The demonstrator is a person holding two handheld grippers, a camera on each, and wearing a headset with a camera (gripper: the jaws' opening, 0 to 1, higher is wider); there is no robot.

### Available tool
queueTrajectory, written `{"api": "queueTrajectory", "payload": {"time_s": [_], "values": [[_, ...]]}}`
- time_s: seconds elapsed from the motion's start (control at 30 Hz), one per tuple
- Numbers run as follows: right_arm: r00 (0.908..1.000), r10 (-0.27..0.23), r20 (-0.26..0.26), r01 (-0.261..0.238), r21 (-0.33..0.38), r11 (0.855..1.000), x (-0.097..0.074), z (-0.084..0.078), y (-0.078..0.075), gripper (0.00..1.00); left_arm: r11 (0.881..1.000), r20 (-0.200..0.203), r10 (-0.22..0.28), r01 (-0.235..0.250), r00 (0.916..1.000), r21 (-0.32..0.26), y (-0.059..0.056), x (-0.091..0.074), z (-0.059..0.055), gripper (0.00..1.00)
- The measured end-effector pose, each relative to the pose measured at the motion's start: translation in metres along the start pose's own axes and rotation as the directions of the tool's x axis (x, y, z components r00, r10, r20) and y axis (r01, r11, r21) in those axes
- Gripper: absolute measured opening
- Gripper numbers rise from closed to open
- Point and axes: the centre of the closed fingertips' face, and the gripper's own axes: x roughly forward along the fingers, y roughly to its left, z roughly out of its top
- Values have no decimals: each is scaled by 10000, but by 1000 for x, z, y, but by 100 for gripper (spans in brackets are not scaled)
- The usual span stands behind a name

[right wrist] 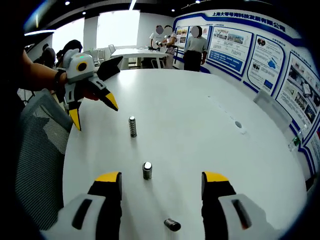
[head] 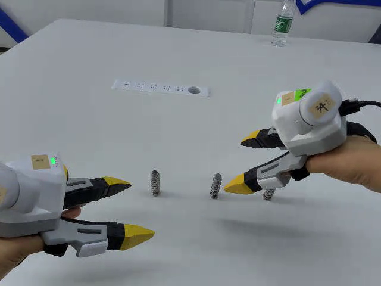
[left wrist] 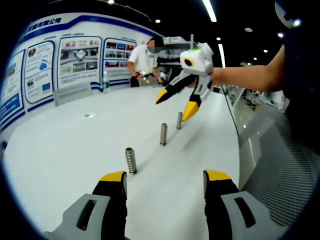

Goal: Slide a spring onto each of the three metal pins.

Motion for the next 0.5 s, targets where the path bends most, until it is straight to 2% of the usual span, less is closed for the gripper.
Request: {"api": "queueTrajectory", "payload": {"time_s": [0.23, 0.5], "values": [[9988, -394, 283, 385, 317, 9988, -17, -12, -4, 69, 10000, -20, 23, -23, 10000, 4, 0, 0, 0, 64], [9948, -799, 634, 751, 740, 9944, -34, -29, 0, 71, 10000, -28, 74, -74, 10000, -53, 1, -1, -1, 65]]}}
